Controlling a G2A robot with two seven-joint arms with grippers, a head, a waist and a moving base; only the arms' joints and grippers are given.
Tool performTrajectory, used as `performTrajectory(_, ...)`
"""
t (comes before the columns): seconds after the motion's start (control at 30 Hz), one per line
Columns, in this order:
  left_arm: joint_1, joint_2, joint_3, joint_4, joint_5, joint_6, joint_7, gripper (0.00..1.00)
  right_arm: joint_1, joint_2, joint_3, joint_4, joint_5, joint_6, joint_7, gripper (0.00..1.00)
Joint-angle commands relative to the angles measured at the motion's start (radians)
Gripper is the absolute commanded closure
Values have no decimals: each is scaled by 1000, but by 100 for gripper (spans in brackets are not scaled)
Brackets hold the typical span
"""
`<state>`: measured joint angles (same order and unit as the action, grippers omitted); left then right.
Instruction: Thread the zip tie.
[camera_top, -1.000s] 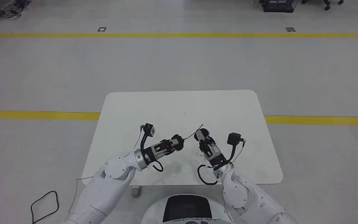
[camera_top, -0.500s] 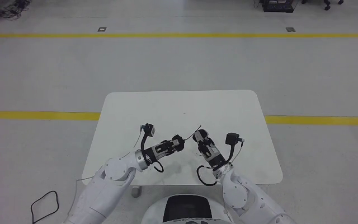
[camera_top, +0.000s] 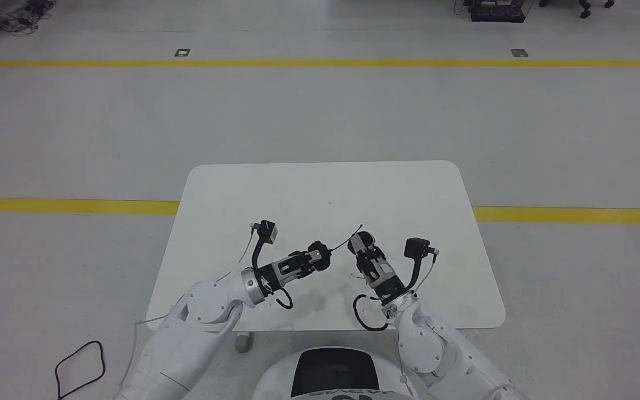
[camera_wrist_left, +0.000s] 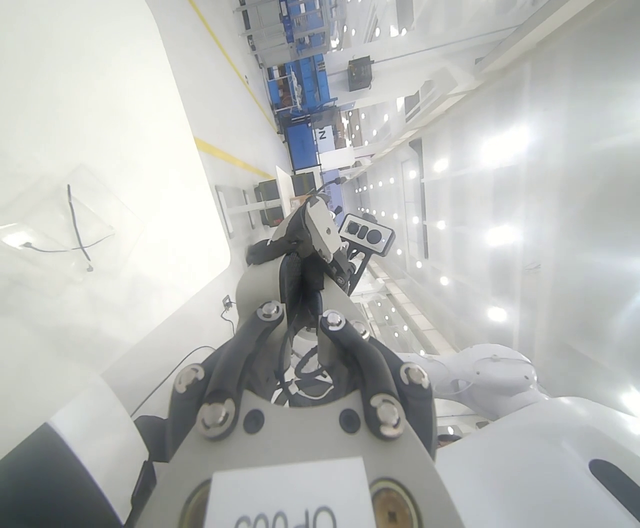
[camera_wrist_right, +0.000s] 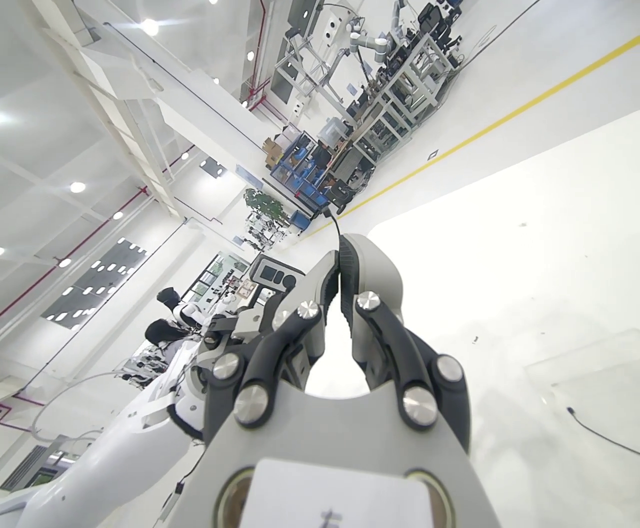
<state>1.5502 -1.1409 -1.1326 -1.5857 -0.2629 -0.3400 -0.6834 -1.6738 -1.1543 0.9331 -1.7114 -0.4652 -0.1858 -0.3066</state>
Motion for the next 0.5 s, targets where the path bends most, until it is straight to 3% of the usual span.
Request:
performTrajectory(0.0, 2, 0, 1, -5, 10, 0, 6, 100, -1, -2, 2, 0, 0, -1, 5, 100)
performTrajectory(0.47, 19, 0, -4, -35, 91, 0, 57, 100, -12, -12, 19, -7, -28, 5, 25, 100)
